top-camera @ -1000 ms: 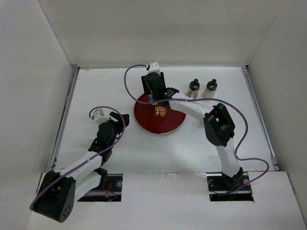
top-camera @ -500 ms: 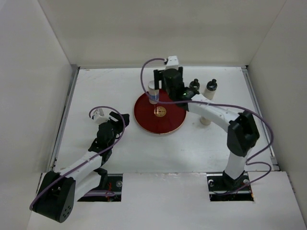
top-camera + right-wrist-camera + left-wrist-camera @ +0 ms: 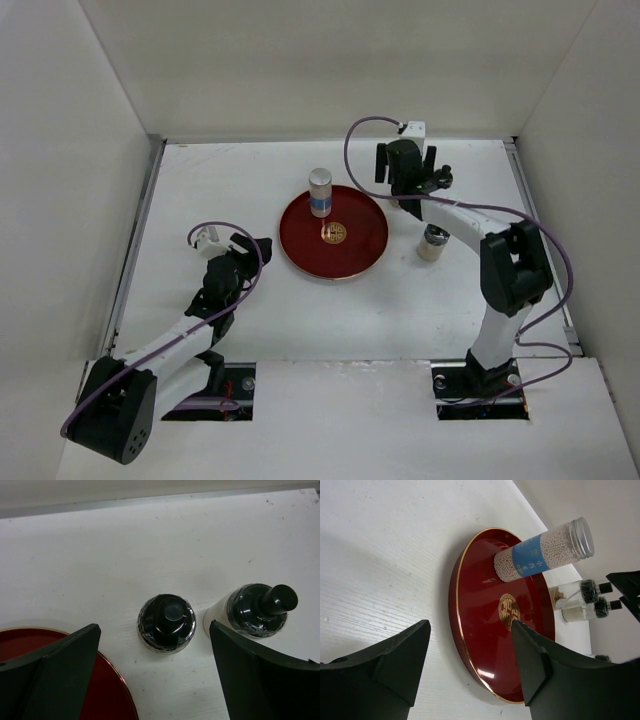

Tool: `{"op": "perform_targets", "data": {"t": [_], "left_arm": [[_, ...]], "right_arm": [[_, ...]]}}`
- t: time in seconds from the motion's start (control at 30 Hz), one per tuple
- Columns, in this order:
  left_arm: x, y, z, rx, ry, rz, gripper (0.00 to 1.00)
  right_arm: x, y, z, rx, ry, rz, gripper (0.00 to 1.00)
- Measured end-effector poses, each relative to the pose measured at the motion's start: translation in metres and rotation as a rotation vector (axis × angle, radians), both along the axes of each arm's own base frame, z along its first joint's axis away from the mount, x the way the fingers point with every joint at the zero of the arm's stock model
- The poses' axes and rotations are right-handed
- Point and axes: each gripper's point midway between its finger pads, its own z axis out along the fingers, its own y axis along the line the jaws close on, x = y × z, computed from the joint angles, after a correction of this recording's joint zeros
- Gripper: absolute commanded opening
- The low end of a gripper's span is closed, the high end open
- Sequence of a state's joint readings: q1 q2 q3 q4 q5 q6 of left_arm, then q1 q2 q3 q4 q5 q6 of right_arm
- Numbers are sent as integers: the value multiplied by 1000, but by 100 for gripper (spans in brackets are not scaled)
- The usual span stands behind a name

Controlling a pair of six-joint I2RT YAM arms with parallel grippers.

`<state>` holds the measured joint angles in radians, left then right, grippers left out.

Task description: Organize the condiment bottles

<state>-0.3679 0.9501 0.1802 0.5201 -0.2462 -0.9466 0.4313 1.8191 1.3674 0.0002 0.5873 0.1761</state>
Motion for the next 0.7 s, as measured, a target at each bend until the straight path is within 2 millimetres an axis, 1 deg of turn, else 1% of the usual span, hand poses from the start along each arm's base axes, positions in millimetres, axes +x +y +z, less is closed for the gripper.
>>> {"op": "perform_targets", "data": {"t": [0.17, 0.3, 0.4, 0.47, 0.5, 0.63, 0.7], "left_arm": [[0, -1, 0, 0, 0, -3, 64], [0, -1, 0, 0, 0, -5, 64], [-1, -2, 0, 0, 1, -8, 64], [0, -3, -2, 2, 6, -8, 64], [0, -3, -3, 3, 8, -8, 64], [0, -4, -8, 10, 21, -11, 64], [0, -4, -9, 11, 24, -11, 64]], "right_arm": [[3, -1, -22, -9, 38, -6, 96], [8, -11, -42, 12, 69, -25, 93], [11, -21, -53, 39, 88, -37, 85], [12, -23, -57, 62, 95, -31, 81], [13, -23, -58, 71, 96, -27, 77], [18, -15, -58, 113, 81, 10, 60], [19, -12, -58, 126, 67, 19, 56]]}}
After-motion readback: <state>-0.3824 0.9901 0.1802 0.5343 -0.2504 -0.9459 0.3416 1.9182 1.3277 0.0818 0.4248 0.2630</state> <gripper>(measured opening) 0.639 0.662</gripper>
